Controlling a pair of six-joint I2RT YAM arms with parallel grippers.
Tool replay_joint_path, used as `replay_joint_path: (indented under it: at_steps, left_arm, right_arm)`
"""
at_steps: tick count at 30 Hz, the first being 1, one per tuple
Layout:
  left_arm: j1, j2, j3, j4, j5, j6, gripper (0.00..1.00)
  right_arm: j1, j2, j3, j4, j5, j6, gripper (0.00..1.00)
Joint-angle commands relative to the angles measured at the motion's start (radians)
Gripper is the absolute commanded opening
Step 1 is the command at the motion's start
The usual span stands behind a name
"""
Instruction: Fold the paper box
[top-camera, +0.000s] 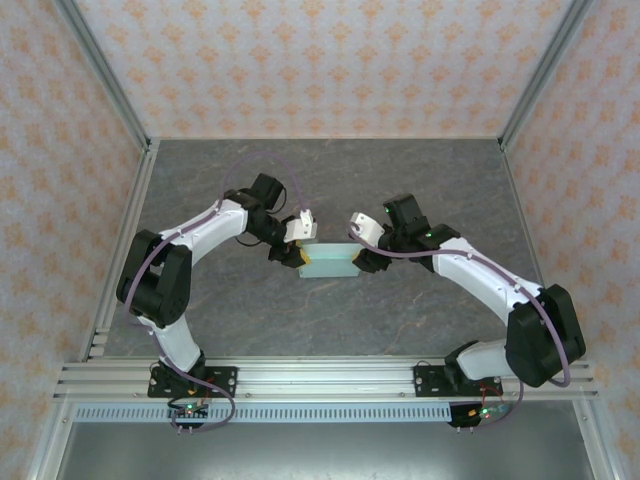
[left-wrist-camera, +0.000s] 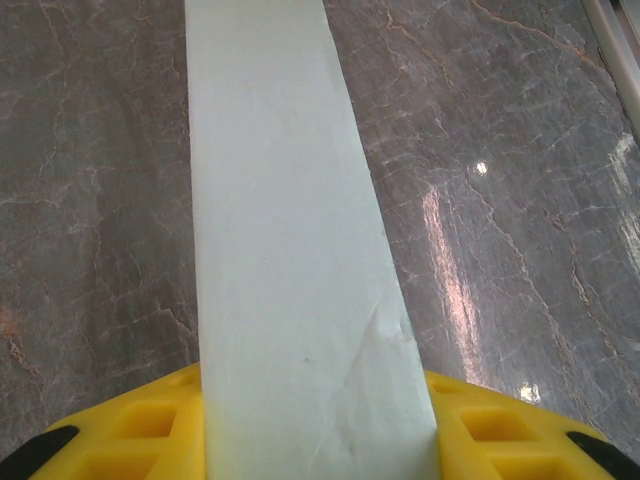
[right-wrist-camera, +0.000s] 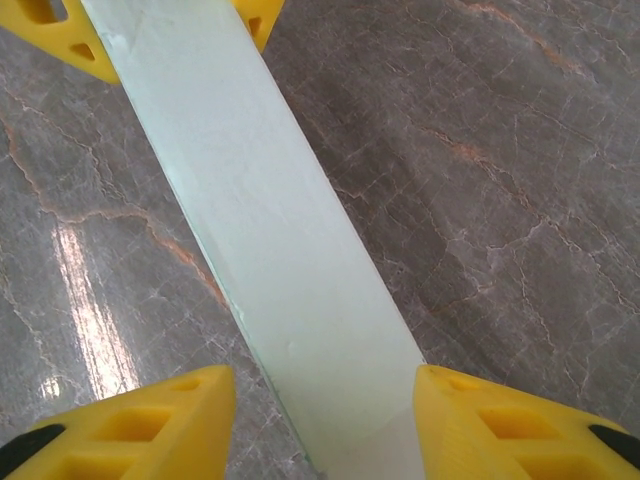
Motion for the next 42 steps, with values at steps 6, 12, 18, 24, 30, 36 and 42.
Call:
replay_joint_path:
  at_steps: [6, 12, 18, 24, 30, 36, 42]
  left_arm:
    - [0.002, 0.014, 0.027, -0.031, 0.012, 0.033, 0.36]
    - [0.001, 0.018, 0.031, -0.035, 0.011, 0.038, 0.36]
    - [-0.003, 0.021, 0.032, -0.044, 0.007, 0.051, 0.36]
    - [-0.005, 0.022, 0.035, -0.047, -0.001, 0.053, 0.36]
    - [-0.009, 0.025, 0.038, -0.048, -0.006, 0.054, 0.36]
    - [-0.009, 0.025, 0.038, -0.048, -0.008, 0.054, 0.36]
    - [-0.009, 0.027, 0.042, -0.053, -0.008, 0.057, 0.36]
  right_arm:
    - [0.004, 0.026, 0.039, -0.012, 0.034, -0.018, 0.47]
    - [0.005, 0.020, 0.032, 0.014, 0.061, -0.020, 0.44]
    - [0.005, 0.015, 0.037, 0.047, 0.093, -0.011, 0.38]
    - [0.004, 0.009, 0.044, 0.048, 0.107, -0.006, 0.35]
    - [0.004, 0.010, 0.065, 0.024, 0.111, -0.007, 0.35]
    - [0.005, 0.014, 0.072, 0.016, 0.136, -0.009, 0.34]
    - [0.005, 0.005, 0.065, 0.030, 0.159, -0.005, 0.29]
